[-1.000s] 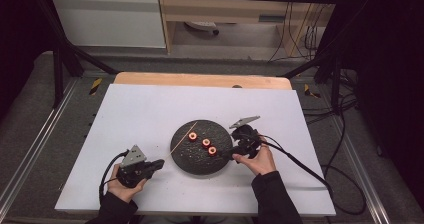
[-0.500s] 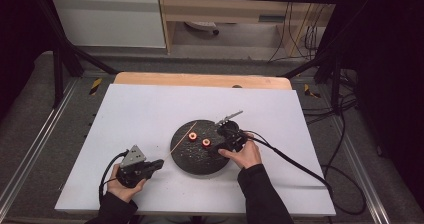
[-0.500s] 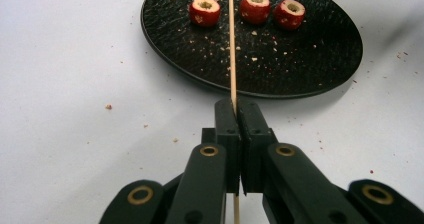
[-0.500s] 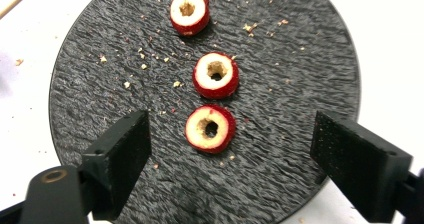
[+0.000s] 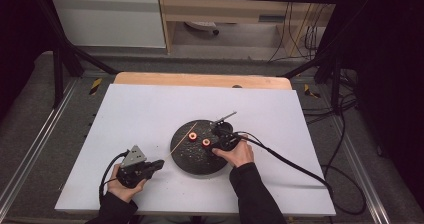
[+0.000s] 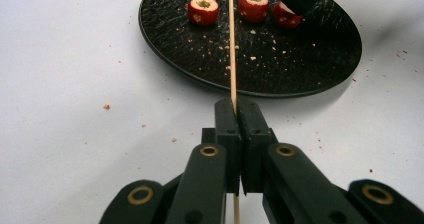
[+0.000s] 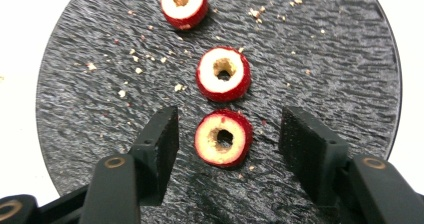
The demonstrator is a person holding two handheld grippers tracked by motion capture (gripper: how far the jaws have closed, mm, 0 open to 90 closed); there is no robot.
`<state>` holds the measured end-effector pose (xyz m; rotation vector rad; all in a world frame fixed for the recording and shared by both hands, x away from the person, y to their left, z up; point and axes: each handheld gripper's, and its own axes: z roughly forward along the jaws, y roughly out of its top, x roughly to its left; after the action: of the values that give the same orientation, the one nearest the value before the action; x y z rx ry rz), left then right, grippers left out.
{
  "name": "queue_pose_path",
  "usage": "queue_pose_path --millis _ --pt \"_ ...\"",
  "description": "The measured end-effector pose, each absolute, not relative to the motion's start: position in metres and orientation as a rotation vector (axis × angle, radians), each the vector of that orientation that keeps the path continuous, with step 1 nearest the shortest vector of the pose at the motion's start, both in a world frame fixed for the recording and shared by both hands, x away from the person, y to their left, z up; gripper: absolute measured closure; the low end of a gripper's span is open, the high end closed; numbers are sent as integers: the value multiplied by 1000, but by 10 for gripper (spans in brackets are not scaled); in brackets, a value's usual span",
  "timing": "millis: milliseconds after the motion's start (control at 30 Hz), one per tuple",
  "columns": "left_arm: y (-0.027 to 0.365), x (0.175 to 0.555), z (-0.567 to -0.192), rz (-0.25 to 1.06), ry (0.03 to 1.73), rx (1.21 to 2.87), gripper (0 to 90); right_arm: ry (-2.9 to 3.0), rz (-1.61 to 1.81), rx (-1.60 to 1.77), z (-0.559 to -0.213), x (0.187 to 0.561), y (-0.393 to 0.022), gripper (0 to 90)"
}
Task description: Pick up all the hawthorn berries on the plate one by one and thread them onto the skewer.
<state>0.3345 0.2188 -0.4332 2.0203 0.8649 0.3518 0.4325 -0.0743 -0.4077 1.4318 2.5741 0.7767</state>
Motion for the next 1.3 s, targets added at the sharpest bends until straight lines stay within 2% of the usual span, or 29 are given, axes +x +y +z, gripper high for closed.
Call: queue_pose_path --millis 333,633,1300 --pt "218 334 -433 351 864 2024 884 2594 745 1499 -412 435 -73 543" --pt "218 334 -433 350 863 2027 884 2604 743 1533 -414 438 -72 593" --pt "218 334 -433 351 861 2027 884 2608 732 1567 -414 440 -72 605"
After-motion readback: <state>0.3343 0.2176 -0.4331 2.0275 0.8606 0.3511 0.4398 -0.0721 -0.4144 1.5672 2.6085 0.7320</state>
